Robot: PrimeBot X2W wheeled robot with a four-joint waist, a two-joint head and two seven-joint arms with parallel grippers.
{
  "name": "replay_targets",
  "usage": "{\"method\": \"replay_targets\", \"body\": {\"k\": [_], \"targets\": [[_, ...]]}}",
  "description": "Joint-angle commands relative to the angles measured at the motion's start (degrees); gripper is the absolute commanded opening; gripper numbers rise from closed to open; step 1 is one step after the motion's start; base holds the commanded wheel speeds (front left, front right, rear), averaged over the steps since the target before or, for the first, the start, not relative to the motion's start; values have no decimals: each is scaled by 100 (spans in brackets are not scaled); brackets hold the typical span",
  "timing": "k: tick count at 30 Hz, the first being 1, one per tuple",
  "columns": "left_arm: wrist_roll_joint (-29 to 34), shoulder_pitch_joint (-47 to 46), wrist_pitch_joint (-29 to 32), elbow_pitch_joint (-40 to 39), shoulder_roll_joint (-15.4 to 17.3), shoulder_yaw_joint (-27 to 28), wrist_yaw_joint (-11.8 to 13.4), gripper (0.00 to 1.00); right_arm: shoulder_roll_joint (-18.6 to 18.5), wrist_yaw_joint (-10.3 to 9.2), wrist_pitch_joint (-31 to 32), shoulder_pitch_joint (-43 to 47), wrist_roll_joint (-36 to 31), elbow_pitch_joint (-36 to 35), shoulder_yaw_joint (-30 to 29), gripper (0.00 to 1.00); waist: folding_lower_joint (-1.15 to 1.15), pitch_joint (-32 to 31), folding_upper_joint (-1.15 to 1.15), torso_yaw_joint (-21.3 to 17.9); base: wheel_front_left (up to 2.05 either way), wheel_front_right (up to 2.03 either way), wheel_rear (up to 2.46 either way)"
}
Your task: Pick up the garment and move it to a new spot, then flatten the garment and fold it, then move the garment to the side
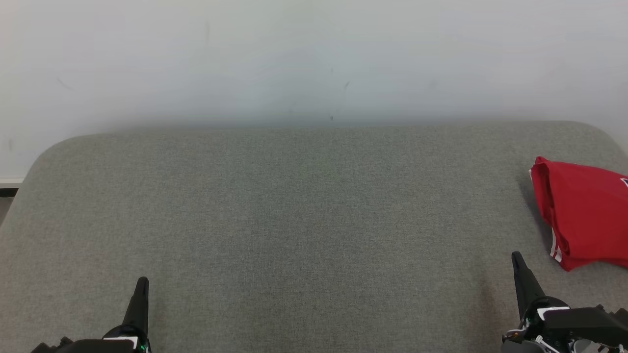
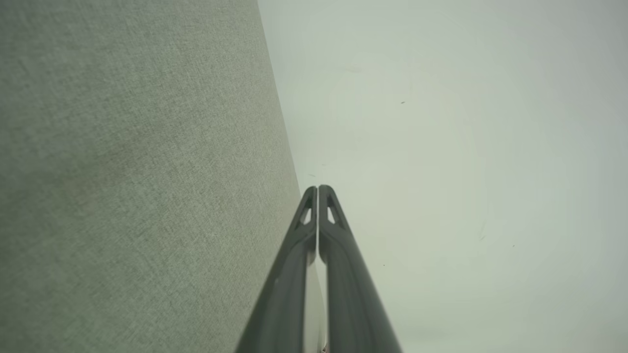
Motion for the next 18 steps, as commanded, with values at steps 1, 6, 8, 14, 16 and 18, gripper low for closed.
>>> {"method": "replay_targets", "body": {"k": [1,6,8,14,16,18], "targets": [[-109,-77,29,0,23,16,-47,0,16,-10,25,-66,89,-36,-22,0,0,2,0,1,0,0,0],[-290,-116,83,7,24,18,-52,0,30,-11,76,-91,291,-42,-46,0,0,16,0,9,0,0,0],[-377,-133,99,8,24,19,-53,0,36,-11,101,-96,357,-45,-55,0,0,22,0,12,0,0,0],[-613,-162,166,17,25,20,-40,0,54,-12,164,-113,584,-52,-81,0,0,38,0,21,0,0,0],[-665,-176,182,18,25,21,-42,0,60,-12,180,-123,658,-55,-90,0,0,43,0,23,0,0,0],[-697,-185,189,20,25,21,-43,0,63,-12,187,-125,668,-53,-94,0,0,47,0,25,0,0,0]]}}
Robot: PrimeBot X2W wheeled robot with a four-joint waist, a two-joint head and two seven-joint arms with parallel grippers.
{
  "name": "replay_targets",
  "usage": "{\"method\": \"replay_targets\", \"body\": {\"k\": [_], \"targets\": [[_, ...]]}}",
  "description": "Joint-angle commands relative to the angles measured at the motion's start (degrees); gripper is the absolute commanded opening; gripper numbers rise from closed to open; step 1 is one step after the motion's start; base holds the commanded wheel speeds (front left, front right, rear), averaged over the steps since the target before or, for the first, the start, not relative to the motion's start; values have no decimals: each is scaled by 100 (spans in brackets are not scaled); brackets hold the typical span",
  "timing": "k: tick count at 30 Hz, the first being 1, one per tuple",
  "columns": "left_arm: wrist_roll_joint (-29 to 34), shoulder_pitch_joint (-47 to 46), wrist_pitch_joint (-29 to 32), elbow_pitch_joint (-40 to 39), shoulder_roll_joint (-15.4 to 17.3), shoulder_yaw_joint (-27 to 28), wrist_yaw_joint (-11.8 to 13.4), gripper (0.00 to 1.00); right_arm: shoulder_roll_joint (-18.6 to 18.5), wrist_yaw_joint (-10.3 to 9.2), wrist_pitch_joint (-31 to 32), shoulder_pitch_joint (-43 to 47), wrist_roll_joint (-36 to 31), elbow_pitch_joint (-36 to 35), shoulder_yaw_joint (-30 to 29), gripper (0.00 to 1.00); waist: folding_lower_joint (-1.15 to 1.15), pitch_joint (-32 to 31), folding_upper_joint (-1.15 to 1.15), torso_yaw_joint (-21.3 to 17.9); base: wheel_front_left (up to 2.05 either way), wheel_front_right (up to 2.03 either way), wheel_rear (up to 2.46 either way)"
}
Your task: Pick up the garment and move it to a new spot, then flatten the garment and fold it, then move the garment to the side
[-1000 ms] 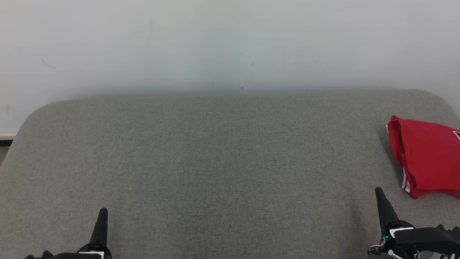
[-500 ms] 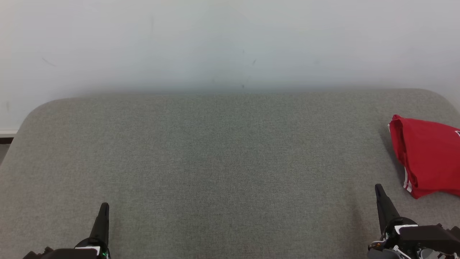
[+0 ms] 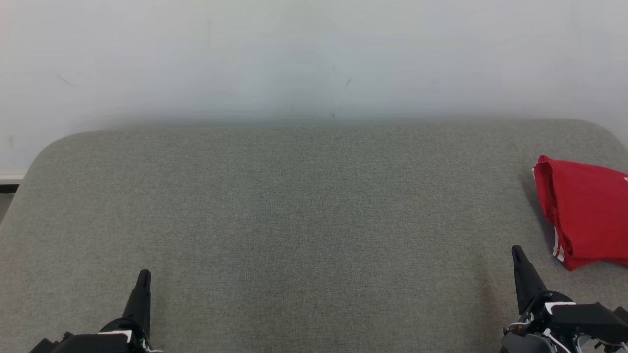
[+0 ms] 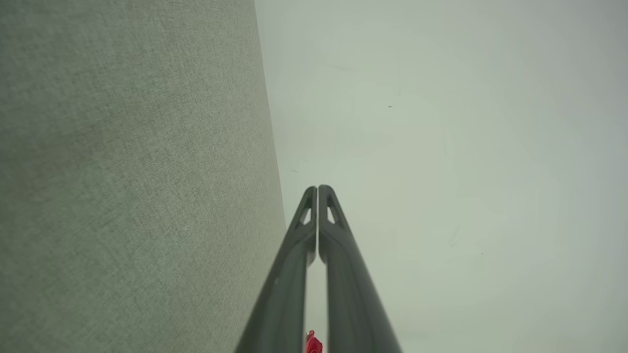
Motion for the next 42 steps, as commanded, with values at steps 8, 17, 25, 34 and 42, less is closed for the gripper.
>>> {"method": "replay_targets", "body": {"k": [8,17,25,34,42], "targets": [[-30,-62,12,3,20,17,-18,0,13,-12,18,-30,8,-10,-12,0,0,0,0,0,0,0,0],[-30,-61,12,4,20,17,-18,0,12,-12,17,-29,8,-9,-12,0,0,0,0,0,0,0,0],[-29,-61,11,3,20,17,-18,0,12,-12,17,-29,8,-9,-11,0,0,0,0,0,0,0,0],[-29,-60,11,3,20,15,-18,0,12,-12,18,-29,9,-10,-12,0,0,0,0,0,0,0,0],[-29,-59,11,1,20,16,-18,0,12,-12,16,-29,9,-9,-11,0,0,0,0,0,0,0,0]]}}
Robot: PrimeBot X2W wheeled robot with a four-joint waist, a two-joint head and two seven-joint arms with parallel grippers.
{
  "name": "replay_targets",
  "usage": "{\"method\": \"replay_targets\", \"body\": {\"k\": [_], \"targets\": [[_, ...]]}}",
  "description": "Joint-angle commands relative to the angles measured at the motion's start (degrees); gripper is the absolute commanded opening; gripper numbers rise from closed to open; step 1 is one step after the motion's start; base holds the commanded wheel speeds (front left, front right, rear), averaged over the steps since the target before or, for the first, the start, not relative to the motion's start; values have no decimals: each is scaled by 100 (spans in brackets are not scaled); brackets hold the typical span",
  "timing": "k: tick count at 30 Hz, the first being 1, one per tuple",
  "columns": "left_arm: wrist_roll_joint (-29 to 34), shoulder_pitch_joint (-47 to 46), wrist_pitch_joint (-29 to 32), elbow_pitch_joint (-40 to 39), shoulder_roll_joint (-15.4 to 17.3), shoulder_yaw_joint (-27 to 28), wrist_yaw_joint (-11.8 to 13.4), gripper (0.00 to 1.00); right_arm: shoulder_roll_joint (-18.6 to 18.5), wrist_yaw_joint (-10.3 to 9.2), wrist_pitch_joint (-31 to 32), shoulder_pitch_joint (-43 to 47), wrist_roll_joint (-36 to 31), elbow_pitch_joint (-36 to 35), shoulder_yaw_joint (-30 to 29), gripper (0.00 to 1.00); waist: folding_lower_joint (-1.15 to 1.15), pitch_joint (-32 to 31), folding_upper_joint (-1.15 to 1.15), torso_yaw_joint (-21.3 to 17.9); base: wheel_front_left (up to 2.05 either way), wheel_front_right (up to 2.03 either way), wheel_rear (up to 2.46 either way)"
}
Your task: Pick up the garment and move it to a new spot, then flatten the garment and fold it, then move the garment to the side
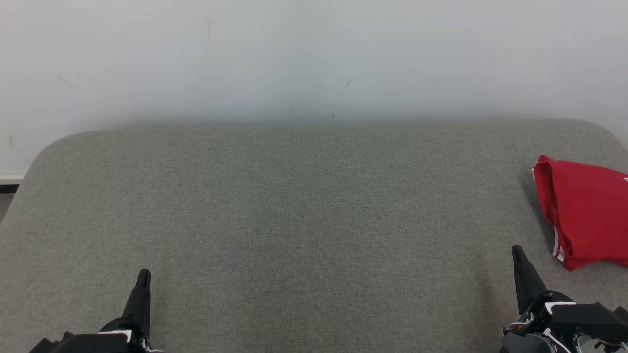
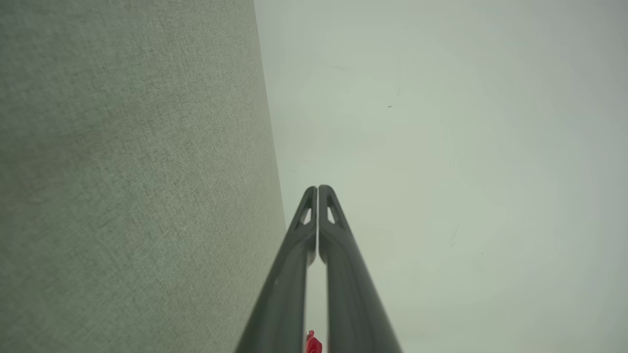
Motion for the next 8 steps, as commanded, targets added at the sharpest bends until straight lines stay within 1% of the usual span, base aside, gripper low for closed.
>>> {"method": "replay_targets", "body": {"k": [1,8], "targets": [[-26,-53,11,1,19,15,-17,0,9,-11,16,-24,10,-5,-8,0,1,0,0,0,0,0,0],[-26,-52,11,2,19,14,-18,0,9,-11,16,-23,10,-5,-8,0,1,0,0,0,0,0,0]]}}
